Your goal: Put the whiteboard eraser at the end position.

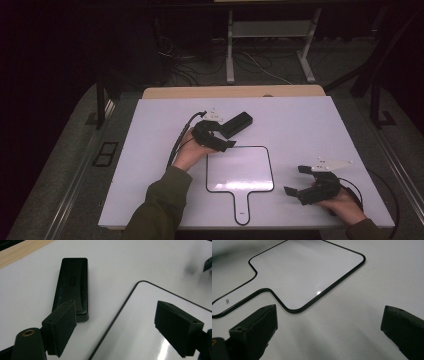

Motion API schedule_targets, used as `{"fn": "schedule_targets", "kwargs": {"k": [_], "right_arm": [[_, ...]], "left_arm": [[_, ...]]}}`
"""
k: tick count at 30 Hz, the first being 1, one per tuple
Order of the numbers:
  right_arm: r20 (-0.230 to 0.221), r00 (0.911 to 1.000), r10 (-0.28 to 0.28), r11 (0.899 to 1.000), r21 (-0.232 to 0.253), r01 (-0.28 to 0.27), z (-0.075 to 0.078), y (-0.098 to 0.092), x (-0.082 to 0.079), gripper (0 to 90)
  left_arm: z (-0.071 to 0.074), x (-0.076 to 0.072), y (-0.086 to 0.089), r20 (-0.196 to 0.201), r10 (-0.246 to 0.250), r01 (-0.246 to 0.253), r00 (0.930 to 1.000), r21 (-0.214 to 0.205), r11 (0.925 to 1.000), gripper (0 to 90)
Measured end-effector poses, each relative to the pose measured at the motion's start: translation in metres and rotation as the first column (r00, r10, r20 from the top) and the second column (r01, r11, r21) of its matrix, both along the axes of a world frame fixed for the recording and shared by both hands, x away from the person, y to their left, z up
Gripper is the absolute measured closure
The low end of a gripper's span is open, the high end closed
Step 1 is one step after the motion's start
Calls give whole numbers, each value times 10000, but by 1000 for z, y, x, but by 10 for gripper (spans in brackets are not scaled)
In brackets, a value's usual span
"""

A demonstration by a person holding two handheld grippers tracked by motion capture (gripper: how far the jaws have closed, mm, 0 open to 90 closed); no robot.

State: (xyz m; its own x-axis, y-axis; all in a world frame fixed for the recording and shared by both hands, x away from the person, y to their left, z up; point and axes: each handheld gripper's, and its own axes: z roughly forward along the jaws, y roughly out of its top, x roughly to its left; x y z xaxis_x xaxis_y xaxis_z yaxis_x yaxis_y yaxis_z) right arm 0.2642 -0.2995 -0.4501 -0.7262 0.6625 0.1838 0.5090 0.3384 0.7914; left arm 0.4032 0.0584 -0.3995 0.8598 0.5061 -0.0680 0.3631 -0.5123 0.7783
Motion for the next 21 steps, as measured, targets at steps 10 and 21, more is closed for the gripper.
{"fn": "schedule_targets", "kwargs": {"k": [10, 21], "right_arm": [[-5, 10000, 11, 10000, -11, -11, -1, 1, 1, 0], [62, 10000, 68, 10000, -56, -68, 0, 1, 0, 0]], "left_arm": [[-2, -25, 20, 249, 345, -342, 9991, -116, 9993, 115], [-4, -55, 40, 501, 800, -773, 9955, -544, 9955, 40]]}}
